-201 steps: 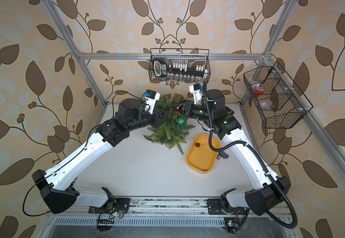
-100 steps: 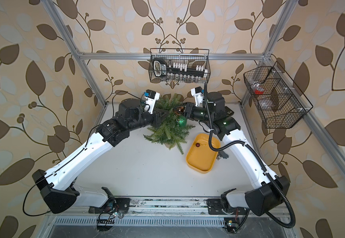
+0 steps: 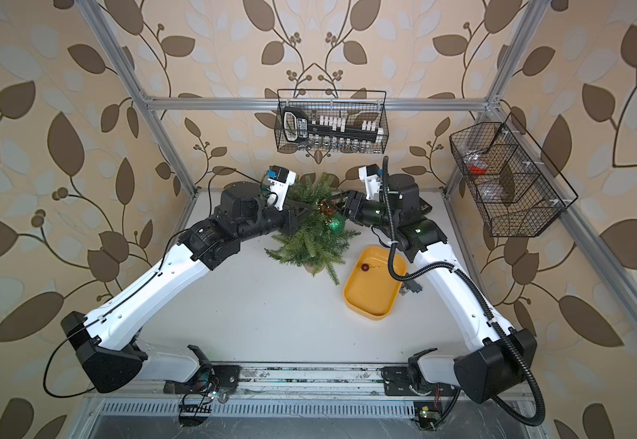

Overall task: Decorate the small christmas tree with ornaments
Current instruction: Hang an ornament on the christmas tree.

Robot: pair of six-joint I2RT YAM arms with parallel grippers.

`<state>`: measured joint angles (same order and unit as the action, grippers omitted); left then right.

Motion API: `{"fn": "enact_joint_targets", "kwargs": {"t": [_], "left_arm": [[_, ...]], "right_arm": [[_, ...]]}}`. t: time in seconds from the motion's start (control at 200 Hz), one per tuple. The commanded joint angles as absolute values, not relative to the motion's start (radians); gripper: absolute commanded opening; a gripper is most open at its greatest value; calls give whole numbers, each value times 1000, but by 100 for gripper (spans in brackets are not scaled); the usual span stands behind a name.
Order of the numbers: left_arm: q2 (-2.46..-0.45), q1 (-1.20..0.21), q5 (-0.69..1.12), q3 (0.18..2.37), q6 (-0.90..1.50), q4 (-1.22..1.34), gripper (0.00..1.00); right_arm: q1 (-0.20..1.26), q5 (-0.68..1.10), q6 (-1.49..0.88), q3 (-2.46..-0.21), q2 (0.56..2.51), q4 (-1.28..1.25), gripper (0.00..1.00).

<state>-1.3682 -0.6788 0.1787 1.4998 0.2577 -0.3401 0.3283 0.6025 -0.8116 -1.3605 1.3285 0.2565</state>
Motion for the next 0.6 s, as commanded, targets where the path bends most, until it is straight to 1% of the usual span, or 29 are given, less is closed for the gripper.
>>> {"fn": "enact_joint_targets", "kwargs": {"t": [0.0,0.175,0.275,0.36,0.595], "left_arm": [[-1352,-667,183,1509,250,-334,0],[-1337,-668,181,1500,255,-337,0],[-1325,-669,177,1493,258,-344,15],[-1310,-668,172,1484,260,-348,24],[-1281,-668,170,1473,270,-357,42]], "right_arm": [[321,606,-813,-1338,1305,232,61],[302,584,-802,-1331,1279,246,62],[275,572,-800,-1316,1254,255,62],[257,552,-788,-1300,1228,274,62],[197,538,-774,-1242,1159,307,62]]}}
